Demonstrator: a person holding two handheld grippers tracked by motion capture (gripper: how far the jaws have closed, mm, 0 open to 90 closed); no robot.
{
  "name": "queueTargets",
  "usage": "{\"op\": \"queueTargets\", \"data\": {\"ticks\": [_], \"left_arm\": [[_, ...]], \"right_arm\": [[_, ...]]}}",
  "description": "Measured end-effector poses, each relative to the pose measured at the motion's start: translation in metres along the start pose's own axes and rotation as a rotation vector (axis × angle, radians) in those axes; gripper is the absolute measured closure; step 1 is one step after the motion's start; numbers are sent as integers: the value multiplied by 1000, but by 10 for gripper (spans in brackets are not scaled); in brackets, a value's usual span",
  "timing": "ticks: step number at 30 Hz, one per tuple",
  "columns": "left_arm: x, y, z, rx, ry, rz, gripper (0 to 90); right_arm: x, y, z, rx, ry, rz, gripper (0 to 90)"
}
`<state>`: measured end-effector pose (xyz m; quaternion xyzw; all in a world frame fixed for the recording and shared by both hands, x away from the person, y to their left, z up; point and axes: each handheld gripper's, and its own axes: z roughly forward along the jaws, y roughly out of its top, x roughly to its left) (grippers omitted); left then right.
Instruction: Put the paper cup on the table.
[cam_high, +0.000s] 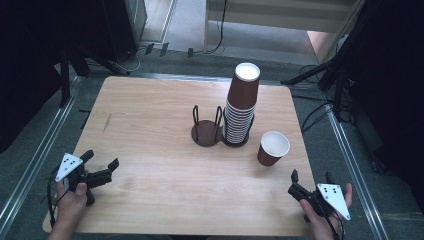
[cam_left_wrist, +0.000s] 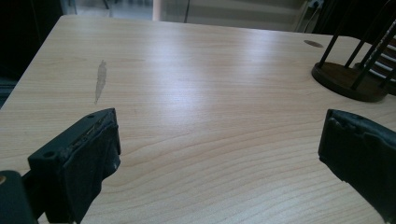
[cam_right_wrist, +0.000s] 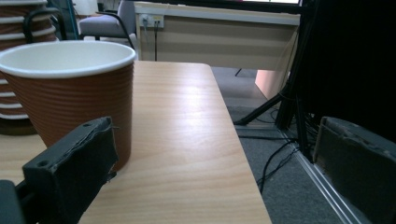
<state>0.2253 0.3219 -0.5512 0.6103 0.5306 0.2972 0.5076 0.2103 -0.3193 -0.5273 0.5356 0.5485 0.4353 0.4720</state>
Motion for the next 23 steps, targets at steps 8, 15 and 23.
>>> {"op": "queueTargets", "data": {"ticks": [8,15,23], "left_arm": [[0,0,0,3,-1,0,0],[0,0,0,4,-1,-1,0],[0,0,0,5,-1,-1,0]], "right_arm": [[-13,-10,-5,27,-11,-10,0],[-19,-15,-9,47,-16,-16,0],[-20,-16,-9,50,-16,2,0]]}}
